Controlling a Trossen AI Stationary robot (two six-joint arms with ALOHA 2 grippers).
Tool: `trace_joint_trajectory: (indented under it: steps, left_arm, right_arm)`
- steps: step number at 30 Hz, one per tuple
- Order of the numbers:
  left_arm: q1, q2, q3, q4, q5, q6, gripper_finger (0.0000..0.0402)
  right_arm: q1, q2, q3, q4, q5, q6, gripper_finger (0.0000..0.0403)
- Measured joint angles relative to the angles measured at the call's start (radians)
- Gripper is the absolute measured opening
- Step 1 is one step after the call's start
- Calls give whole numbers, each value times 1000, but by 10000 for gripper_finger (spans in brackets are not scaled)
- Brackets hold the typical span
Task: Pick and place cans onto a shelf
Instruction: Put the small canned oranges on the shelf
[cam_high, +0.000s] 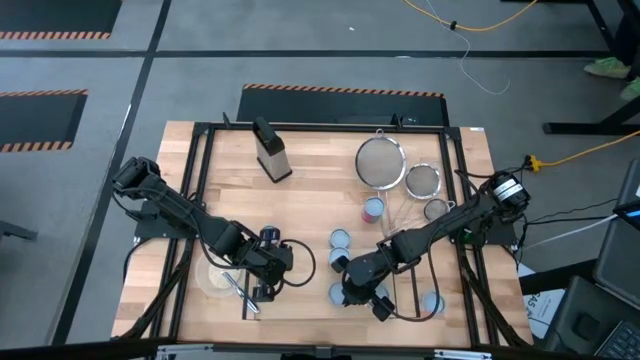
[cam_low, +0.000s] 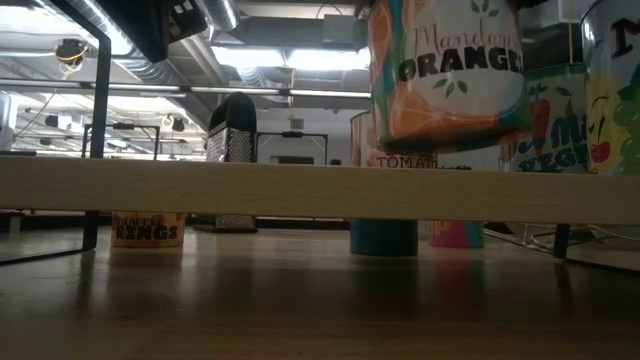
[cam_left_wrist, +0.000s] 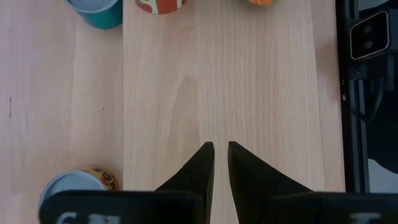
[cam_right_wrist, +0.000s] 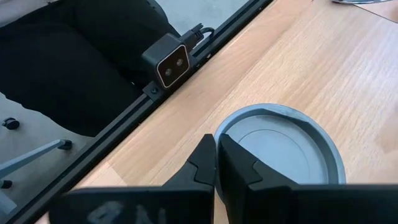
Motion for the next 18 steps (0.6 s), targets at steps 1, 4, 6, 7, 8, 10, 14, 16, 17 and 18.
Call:
trace_joint_trajectory:
  steps: [1, 4, 6, 7, 8, 10, 14, 16, 17, 18]
  left_arm:
    - [0, 0, 0, 1, 0, 0, 39]
    - [0, 0, 0, 4, 0, 0, 39]
    - [0, 0, 0, 4, 0, 0, 39]
    - [0, 0, 0, 4, 0, 0, 39]
    - [0, 0, 0, 4, 0, 0, 39]
    - [0, 0, 0, 4, 0, 0, 39]
    - [0, 0, 0, 4, 0, 0, 39]
    - [0, 0, 0, 4, 0, 0, 39]
    - [0, 0, 0, 4, 0, 0, 39]
    - [0, 0, 0, 4, 0, 0, 39]
  right_arm:
    - [0, 0, 0, 0, 0, 0, 9]
    - [0, 0, 0, -10, 0, -1, 9]
    - [-2, 0, 0, -26, 0, -2, 9]
    - [-3, 0, 0, -29, 0, -1, 9]
    - [-3, 1, 0, -28, 0, 0, 9]
    - [-4, 1, 0, -28, 0, -2, 9]
    - [-11, 1, 0, -35, 0, -2, 9]
    - [-14, 1, 0, -35, 0, -2, 9]
    - [-14, 1, 0, -35, 0, -2, 9]
    - [-15, 1, 0, -36, 0, -2, 9]
